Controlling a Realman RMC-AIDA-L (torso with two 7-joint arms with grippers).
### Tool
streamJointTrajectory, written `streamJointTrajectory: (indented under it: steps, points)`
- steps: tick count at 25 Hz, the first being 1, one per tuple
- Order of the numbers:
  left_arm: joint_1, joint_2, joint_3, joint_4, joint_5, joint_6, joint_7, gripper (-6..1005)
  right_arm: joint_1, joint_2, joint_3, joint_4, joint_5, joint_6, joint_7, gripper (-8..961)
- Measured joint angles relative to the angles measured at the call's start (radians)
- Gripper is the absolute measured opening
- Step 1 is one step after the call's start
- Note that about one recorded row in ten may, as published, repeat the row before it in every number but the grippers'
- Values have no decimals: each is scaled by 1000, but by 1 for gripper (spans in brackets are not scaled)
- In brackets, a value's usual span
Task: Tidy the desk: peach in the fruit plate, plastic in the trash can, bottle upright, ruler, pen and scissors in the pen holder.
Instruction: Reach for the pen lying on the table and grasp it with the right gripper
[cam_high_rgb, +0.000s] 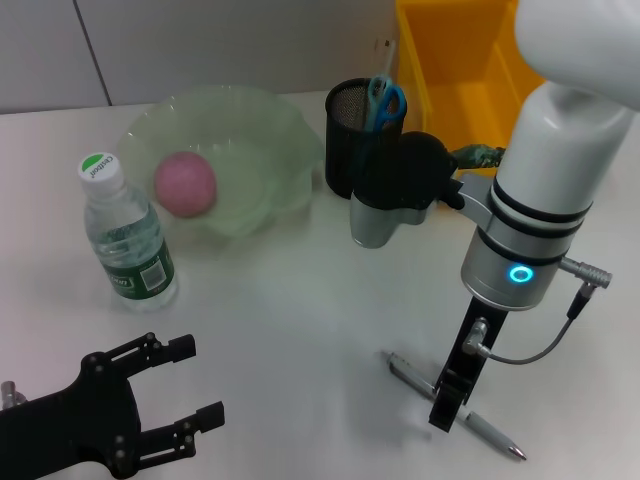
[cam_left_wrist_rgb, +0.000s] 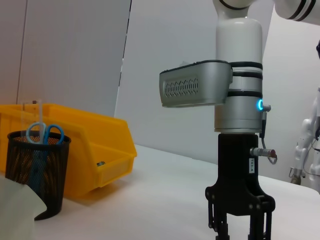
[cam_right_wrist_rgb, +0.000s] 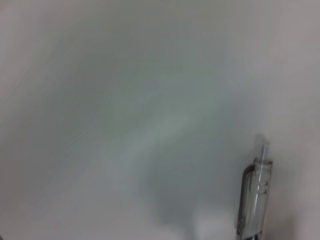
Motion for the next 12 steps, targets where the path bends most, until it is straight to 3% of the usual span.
streamJointTrajectory:
  steps: [2,7,12]
  points:
    - [0,0,0,0,0,0,-1,798,0,0,0,0,2,1,0,702]
    - [-1,0,0,0,0,1,-3,798,0,0,-12,-2,5,5,-2,526]
    - [-1,1,0,0,0,3,-5,798,3,0,-36,-4,5,10,-1,455]
